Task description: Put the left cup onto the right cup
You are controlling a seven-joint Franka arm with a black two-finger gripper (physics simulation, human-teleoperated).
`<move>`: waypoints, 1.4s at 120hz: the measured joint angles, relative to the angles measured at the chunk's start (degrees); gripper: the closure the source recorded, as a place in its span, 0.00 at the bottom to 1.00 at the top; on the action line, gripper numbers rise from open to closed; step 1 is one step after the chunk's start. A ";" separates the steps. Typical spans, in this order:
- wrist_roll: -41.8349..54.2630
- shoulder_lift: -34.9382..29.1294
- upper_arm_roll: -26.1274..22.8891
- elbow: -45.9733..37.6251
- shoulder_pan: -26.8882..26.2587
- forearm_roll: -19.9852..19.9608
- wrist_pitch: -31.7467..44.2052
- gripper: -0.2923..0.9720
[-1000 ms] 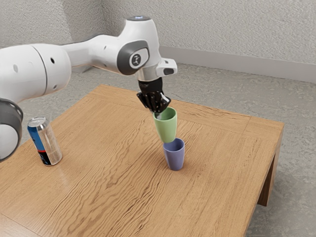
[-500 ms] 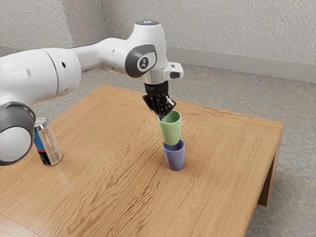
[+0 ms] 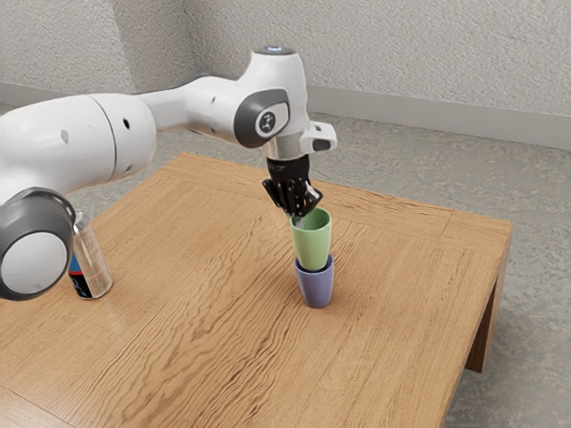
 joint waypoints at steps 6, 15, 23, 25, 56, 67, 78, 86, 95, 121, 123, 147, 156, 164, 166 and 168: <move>0.01 0.08 -0.03 0.00 0.00 0.00 0.00 0.85; 0.02 0.33 -0.04 0.00 0.00 0.00 0.01 0.85; 0.03 0.49 -0.05 0.00 0.02 0.00 0.02 0.85; 0.04 0.52 -0.04 0.00 0.04 0.00 0.03 0.85; 0.06 1.20 -0.05 0.00 0.00 0.00 0.14 0.85; 0.01 1.26 -0.05 0.01 -0.06 -0.04 0.20 0.85; -0.03 1.27 -0.04 0.00 -0.21 -0.11 0.24 0.83; 0.03 1.27 -0.04 0.00 -0.30 -0.26 0.23 0.75; 0.10 1.27 -0.06 0.00 -0.27 -0.39 0.23 0.66; 0.29 0.93 -0.06 0.00 -0.33 -0.54 0.15 0.42; 0.30 0.81 -0.04 0.00 -0.35 -0.55 0.13 0.41; 0.41 -1.34 0.15 0.00 -0.74 -0.59 -0.55 0.31; 0.44 -2.71 0.31 -0.01 -0.93 -0.65 -1.14 0.30; 0.45 -4.39 0.41 -0.10 -1.01 -0.69 -1.62 0.28; 0.45 -4.83 0.43 -0.12 -1.00 -0.72 -1.81 0.28; 0.44 -5.28 0.45 -0.18 -0.99 -0.74 -2.00 0.28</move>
